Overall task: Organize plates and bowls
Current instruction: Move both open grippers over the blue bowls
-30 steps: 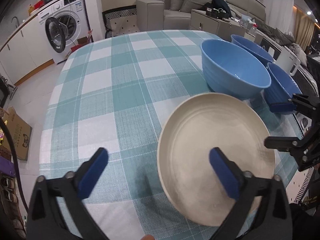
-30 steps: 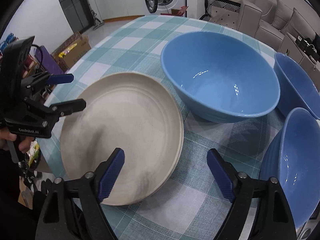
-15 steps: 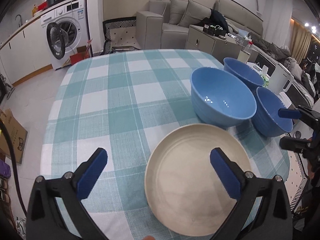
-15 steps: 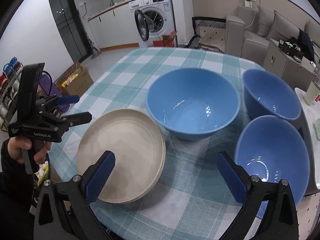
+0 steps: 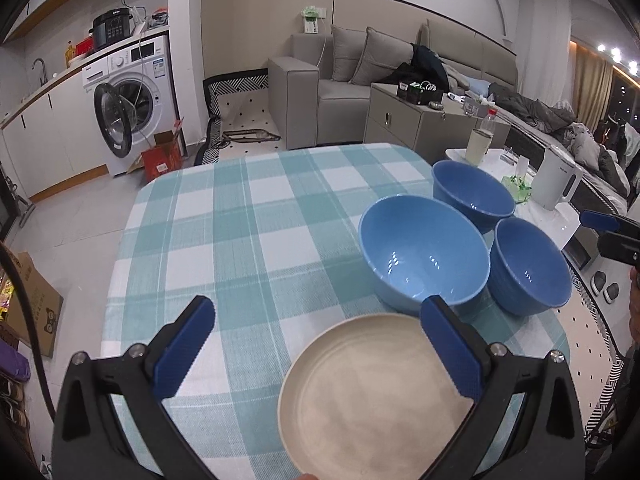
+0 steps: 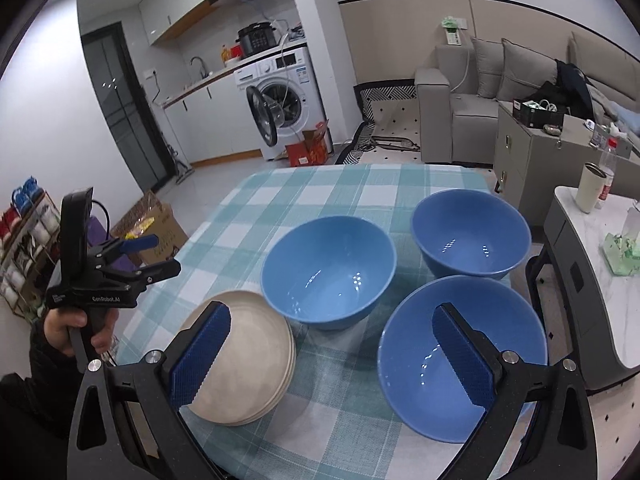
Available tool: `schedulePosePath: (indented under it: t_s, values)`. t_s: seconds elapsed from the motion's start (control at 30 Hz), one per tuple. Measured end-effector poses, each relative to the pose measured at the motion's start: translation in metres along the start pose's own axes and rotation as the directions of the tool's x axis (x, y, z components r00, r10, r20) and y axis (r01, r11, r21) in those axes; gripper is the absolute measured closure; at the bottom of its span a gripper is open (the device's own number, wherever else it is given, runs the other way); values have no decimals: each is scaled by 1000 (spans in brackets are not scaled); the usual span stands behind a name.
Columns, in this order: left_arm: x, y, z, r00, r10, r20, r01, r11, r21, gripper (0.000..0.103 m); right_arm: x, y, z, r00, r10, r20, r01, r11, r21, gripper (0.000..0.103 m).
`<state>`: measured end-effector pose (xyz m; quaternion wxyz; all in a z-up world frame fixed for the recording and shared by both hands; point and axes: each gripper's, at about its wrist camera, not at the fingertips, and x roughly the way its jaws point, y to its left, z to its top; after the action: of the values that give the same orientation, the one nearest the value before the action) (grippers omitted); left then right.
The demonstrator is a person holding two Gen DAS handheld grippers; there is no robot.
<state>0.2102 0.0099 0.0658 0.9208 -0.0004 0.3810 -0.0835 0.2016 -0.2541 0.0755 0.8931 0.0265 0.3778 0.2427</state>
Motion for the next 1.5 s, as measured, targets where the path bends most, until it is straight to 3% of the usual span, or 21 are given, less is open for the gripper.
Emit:
schedulePosePath:
  t_s: [0.27, 0.53, 1.17, 1.33, 1.5]
  values:
    - [17, -8, 31, 1000, -21, 5, 21, 1000, -14, 0, -19, -47, 19, 999, -13, 47, 8, 994, 108, 0]
    - [18, -23, 64, 999, -15, 35, 14, 999, 43, 0, -26, -83, 29, 999, -5, 49, -5, 982, 190, 0]
    - [-85, -80, 139, 981, -189, 53, 176, 966, 187, 0, -48, -109, 41, 995, -52, 88, 33, 979, 200, 0]
    - [-68, -104, 152, 977, -210, 41, 196, 954, 225, 0, -45, -116, 42, 996, -66, 68, 51, 979, 198, 0]
    - [-25, -125, 164, 972, -233, 0, 226, 944, 240, 0, -41, -126, 45, 994, -97, 41, 86, 974, 207, 0]
